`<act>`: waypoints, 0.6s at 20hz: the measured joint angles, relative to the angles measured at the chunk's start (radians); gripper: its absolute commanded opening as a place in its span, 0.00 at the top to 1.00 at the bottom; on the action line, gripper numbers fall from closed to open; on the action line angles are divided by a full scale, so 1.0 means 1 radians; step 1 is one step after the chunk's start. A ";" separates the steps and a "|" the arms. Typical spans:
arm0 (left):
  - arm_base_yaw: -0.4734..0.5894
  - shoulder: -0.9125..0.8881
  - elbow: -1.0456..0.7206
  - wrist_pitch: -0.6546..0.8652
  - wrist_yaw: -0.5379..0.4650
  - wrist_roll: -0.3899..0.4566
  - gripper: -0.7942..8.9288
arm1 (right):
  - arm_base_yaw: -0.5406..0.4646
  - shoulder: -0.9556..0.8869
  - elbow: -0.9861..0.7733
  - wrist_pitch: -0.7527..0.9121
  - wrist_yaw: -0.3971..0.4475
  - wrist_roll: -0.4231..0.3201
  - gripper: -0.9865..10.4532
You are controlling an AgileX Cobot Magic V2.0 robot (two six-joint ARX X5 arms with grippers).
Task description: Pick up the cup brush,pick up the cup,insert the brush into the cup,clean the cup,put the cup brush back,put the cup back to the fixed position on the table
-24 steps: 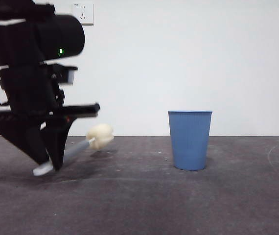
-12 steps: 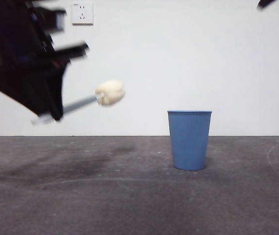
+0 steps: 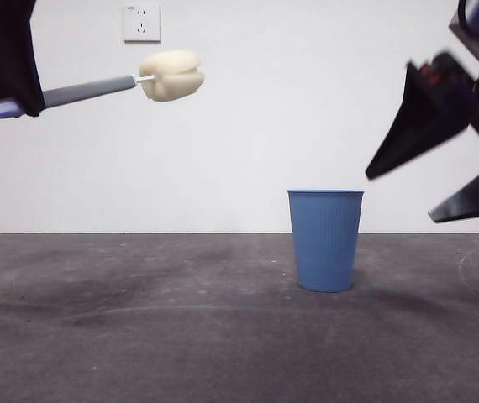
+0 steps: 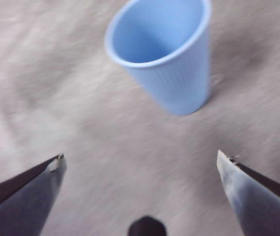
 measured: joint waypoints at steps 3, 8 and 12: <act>0.000 -0.007 0.000 -0.005 0.000 0.000 0.93 | 0.025 0.020 -0.056 0.184 0.073 -0.003 0.43; 0.000 -0.007 0.000 -0.006 0.000 0.010 0.93 | 0.071 0.211 -0.084 0.420 0.091 -0.003 0.43; 0.000 -0.006 0.000 -0.006 0.000 0.016 0.93 | 0.105 0.383 -0.084 0.622 0.126 -0.002 0.43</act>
